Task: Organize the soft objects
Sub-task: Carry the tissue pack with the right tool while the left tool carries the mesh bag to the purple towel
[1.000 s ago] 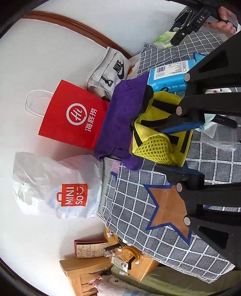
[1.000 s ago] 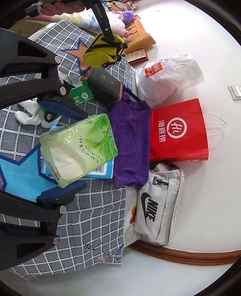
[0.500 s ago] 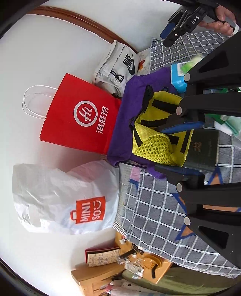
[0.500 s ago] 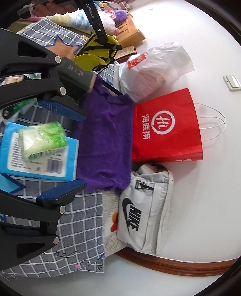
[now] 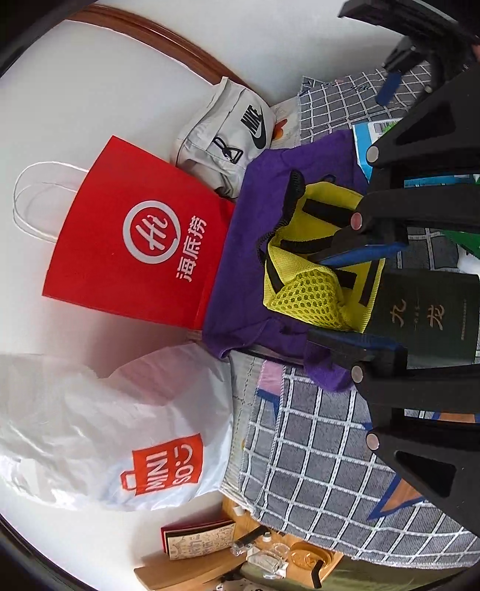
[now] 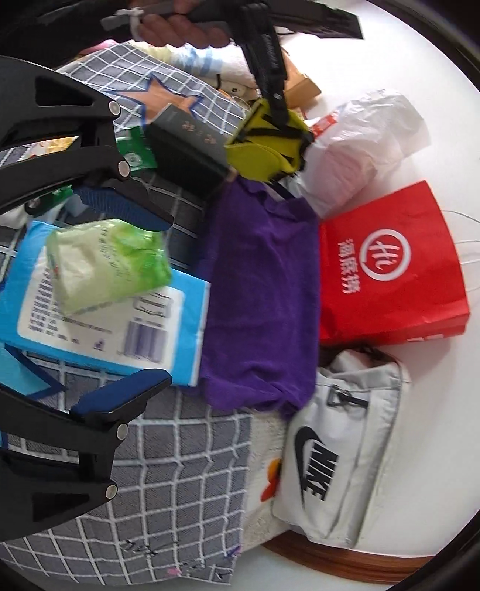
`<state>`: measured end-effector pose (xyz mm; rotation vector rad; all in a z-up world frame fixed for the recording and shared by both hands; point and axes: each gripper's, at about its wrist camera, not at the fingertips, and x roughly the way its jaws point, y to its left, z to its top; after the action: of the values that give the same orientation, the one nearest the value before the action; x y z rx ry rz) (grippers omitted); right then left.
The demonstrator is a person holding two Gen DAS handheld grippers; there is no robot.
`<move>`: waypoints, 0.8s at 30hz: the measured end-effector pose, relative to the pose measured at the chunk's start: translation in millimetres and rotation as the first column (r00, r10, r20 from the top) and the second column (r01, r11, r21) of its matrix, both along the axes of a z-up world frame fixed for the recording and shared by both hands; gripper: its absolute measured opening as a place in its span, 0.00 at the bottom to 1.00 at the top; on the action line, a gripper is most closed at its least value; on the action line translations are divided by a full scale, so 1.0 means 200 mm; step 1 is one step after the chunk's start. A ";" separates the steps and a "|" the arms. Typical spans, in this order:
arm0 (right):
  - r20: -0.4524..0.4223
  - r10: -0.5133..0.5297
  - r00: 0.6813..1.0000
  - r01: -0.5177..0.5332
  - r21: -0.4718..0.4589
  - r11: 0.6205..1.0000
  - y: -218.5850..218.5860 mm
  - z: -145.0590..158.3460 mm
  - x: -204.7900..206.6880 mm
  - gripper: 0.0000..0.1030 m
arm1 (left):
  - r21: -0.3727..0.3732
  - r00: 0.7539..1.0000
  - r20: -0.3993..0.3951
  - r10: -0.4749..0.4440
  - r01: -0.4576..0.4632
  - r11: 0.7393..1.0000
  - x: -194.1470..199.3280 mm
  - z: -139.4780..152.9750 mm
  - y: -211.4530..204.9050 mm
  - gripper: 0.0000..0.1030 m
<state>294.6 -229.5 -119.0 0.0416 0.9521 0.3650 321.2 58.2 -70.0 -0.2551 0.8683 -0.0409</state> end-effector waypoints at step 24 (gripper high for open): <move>0.011 0.069 0.998 -0.069 0.008 0.998 0.07 -0.05 -0.07 0.28 | -0.020 1.000 -0.028 -0.002 0.001 1.000 0.06 -0.02 -0.04 0.30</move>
<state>280.1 -215.3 -129.5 0.0145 0.9427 0.4326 333.8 51.1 -74.7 -0.2739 0.8959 -0.0474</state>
